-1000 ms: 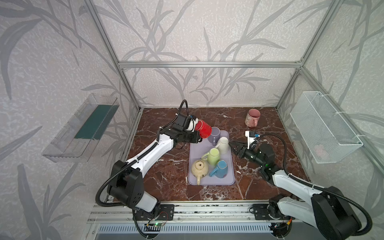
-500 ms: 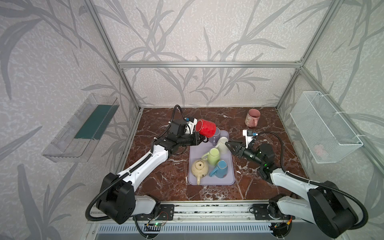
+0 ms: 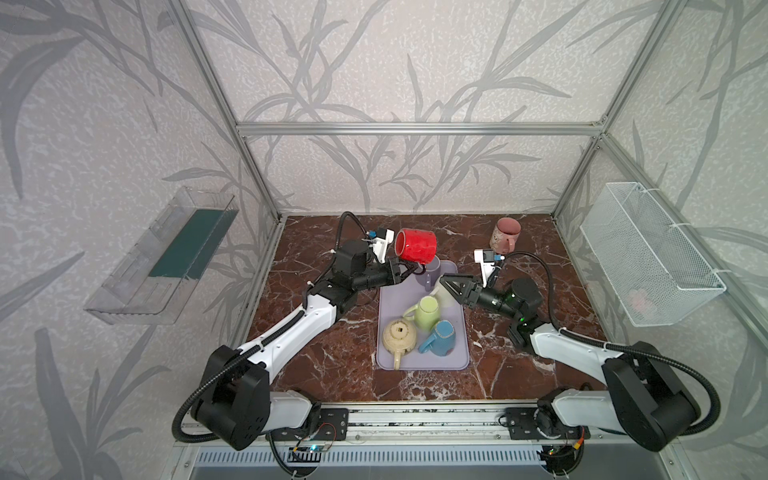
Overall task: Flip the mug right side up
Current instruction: 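Tilt the red mug sideways with the left gripper while the right gripper approaches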
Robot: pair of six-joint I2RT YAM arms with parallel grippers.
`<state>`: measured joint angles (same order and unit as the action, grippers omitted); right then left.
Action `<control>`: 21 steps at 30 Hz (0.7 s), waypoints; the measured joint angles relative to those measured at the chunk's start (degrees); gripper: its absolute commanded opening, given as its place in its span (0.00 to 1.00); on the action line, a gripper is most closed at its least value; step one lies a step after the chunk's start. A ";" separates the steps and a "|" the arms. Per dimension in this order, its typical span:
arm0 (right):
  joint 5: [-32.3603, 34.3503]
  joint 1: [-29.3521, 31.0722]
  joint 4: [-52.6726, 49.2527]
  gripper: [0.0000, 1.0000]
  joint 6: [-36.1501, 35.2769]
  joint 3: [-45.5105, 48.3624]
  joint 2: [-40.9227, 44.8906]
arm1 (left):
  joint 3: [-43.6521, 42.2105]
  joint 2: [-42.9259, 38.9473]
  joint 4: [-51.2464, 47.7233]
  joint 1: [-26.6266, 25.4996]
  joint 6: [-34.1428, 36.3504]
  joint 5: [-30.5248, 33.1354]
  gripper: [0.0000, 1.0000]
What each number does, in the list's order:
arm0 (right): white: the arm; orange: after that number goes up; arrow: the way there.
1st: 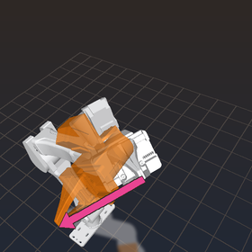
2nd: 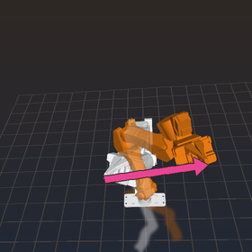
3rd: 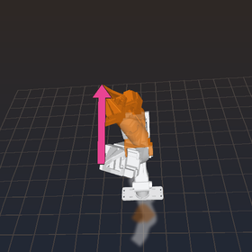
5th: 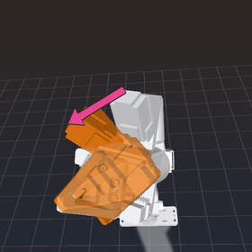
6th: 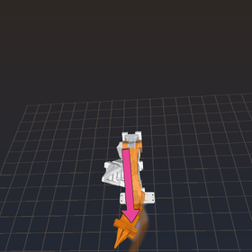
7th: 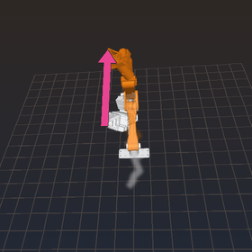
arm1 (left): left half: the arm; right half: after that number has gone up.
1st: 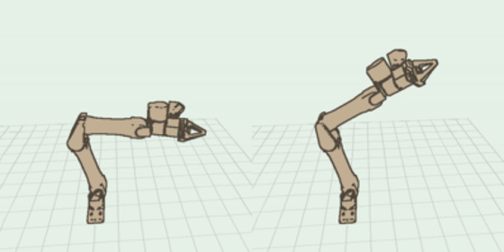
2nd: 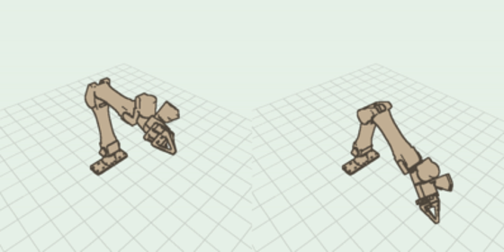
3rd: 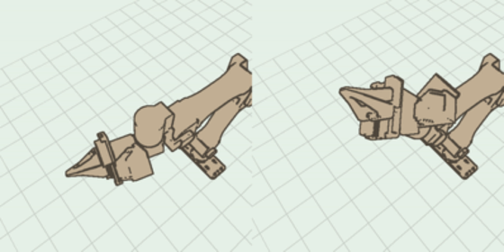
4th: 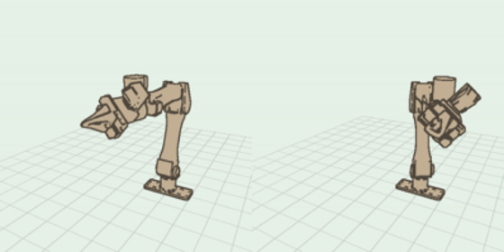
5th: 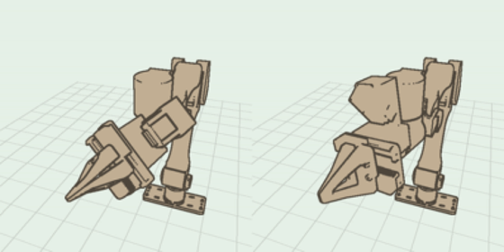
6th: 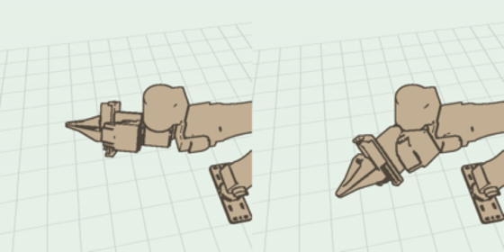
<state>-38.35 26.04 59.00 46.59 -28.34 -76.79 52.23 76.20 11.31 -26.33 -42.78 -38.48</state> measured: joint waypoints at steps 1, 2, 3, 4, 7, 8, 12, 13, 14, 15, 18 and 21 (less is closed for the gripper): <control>-0.31 0.00 0.39 0.35 0.70 -0.63 -0.79 | 0.00 0.00 0.76 -0.07 -0.46 -0.22 0.00; -0.46 0.00 0.74 0.35 1.46 -1.22 -1.44 | 0.00 0.00 1.36 -0.17 -0.81 -0.37 0.00; -0.72 0.00 1.01 0.35 1.99 -1.95 -2.14 | 0.00 0.00 2.08 -0.28 -1.07 -0.55 0.00; -0.81 0.00 1.27 0.36 2.38 -2.60 -2.75 | 0.00 0.00 2.78 -0.44 -1.42 -0.68 0.00; -1.20 0.00 2.32 0.36 3.91 -4.55 -4.48 | 0.00 0.00 4.28 -0.90 -2.05 -0.87 0.00; -1.27 0.09 2.71 0.35 4.44 -5.18 -5.07 | 0.00 0.00 4.68 -1.05 -2.25 -0.92 0.00; -1.77 0.17 4.44 0.32 6.62 -7.58 -7.58 | 0.00 0.00 5.70 -1.66 -2.69 -1.11 0.00; -1.88 0.15 4.98 0.30 7.17 -8.04 -8.28 | 0.00 0.02 5.95 -1.79 -2.86 -1.16 0.00; -2.03 0.17 5.42 0.29 7.74 -8.46 -8.85 | 0.00 0.02 6.14 -1.88 -2.91 -1.20 0.00; -2.23 0.15 5.84 0.28 8.24 -8.85 -9.49 | 0.00 0.02 6.36 -2.03 -3.02 -1.25 0.00; -2.75 0.17 7.21 0.27 9.66 -9.75 -10.93 | 0.02 0.04 6.75 -2.23 -3.30 -1.25 0.00; -3.17 0.22 8.20 0.25 10.86 -10.64 -12.07 | 0.09 0.13 7.21 -2.21 -3.34 -0.90 0.00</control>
<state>-41.52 26.26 67.20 57.45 -38.98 -88.86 52.31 76.34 18.52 -28.53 -46.13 -39.38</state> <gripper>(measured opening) 0.266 0.111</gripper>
